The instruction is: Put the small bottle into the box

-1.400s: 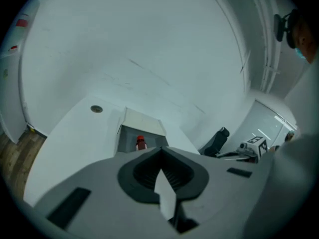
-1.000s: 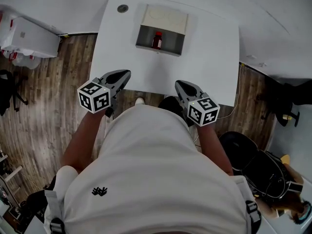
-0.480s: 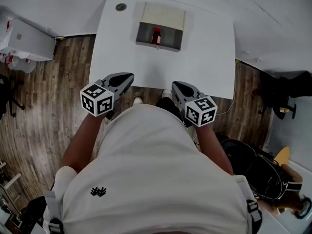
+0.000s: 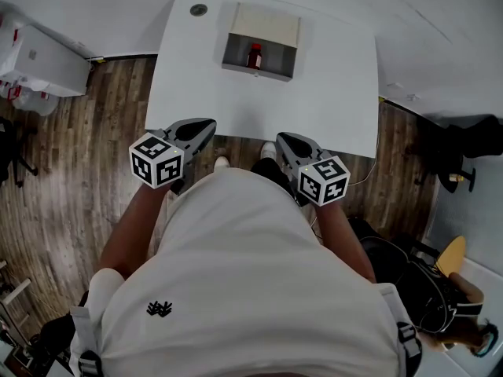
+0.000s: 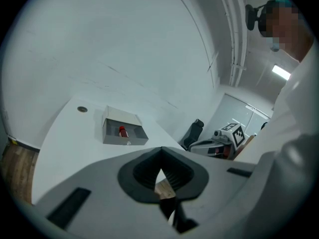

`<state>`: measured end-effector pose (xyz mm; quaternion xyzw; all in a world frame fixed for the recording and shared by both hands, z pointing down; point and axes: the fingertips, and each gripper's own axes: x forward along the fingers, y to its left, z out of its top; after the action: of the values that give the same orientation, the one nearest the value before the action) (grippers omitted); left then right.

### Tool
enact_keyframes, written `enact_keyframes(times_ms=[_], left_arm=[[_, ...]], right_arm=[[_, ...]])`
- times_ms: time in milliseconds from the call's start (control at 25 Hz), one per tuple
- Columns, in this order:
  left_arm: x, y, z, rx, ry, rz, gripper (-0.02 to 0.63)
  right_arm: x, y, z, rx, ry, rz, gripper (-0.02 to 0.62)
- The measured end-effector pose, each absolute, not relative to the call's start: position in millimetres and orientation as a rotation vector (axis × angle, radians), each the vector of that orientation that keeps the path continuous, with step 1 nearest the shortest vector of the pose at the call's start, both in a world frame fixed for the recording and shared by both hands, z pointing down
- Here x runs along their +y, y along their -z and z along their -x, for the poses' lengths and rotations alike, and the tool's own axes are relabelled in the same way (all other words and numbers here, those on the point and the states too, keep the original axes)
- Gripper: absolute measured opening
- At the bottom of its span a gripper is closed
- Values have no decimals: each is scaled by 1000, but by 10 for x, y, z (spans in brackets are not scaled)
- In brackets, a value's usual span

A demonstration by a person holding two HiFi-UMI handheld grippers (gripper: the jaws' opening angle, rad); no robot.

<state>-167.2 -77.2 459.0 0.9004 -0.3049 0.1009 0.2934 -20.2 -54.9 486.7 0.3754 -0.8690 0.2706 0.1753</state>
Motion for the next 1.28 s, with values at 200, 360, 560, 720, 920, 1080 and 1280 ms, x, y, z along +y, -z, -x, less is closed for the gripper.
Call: enact_keyframes(times_ms=[200, 360, 560, 720, 920, 1080, 1280], left_arm=[[-748, -4585, 1672, -804, -273, -2406, 5], [-736, -4589, 1662, -797, -276, -2408, 5], [-744, -4605, 1649, -795, -281, -2398, 5], [-800, -4655, 1615, -797, -290, -2383, 5], [-850, -4705, 1536, -801, -301, -2372, 6], [-900, -4710, 1449, -800, -308, -2369, 5], [-1059, -4740, 1300, -819, -321, -2353, 6]], right_arm=[[-501, -4863, 212, -2460, -763, -1071, 5], [-480, -4857, 222, -2459, -761, -1073, 5], [-472, -4856, 219, -2452, -757, -1062, 5], [-511, -4895, 173, -2448, -771, -1061, 5], [-532, -4940, 94, -2446, -783, -1053, 5], [-577, -4947, 10, -2447, -789, -1055, 5], [-681, -4948, -170, -2451, -799, -1056, 5]])
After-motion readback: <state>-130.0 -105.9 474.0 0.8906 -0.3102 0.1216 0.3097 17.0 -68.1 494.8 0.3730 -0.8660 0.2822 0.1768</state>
